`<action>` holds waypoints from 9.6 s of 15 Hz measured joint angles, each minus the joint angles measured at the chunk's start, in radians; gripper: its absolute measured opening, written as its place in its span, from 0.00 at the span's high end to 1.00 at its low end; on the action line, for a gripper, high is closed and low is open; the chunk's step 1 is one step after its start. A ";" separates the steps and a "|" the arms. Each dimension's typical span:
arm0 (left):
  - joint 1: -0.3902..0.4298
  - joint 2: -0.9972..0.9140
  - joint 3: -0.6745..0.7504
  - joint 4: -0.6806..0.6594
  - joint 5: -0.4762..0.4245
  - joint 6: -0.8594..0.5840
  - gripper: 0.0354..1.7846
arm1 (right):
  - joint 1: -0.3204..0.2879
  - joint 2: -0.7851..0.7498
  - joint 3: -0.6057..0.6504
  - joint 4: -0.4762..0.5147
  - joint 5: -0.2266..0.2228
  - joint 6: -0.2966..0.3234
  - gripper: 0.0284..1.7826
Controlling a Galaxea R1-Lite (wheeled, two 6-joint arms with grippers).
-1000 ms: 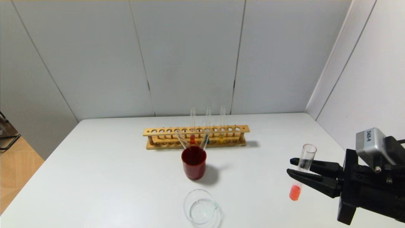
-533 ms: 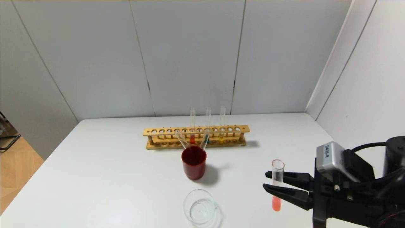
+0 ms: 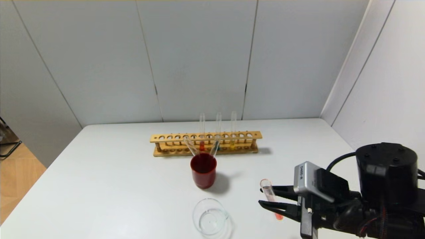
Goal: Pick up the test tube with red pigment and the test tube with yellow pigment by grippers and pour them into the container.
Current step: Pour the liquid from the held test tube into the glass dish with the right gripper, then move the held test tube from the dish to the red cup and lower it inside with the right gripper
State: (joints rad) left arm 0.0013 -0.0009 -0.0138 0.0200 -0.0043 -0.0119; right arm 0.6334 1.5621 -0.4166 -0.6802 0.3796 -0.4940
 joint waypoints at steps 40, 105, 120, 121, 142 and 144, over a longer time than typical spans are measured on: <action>0.000 0.000 0.000 0.000 0.001 0.000 0.02 | 0.203 0.411 -0.335 0.095 -0.584 -0.761 0.82; 0.000 0.000 0.000 0.000 0.000 0.000 0.02 | 0.336 0.431 -0.466 0.075 -0.866 -0.964 0.82; 0.000 0.000 0.000 0.000 0.000 0.000 0.02 | 0.326 0.234 -0.333 -0.367 -0.807 0.660 0.82; 0.000 0.000 0.000 0.000 0.000 0.000 0.02 | 0.325 0.247 -0.314 -0.401 -0.805 0.703 0.82; 0.000 0.000 0.000 0.000 0.000 0.000 0.02 | 0.207 0.597 -0.580 -0.413 -0.645 0.621 0.82; 0.000 0.000 0.000 0.000 0.000 0.000 0.02 | 0.214 0.621 -0.580 -0.413 -0.645 0.599 0.82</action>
State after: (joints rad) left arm 0.0013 -0.0009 -0.0138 0.0202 -0.0043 -0.0115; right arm 0.8470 2.1830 -0.9966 -1.0934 -0.2651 0.1053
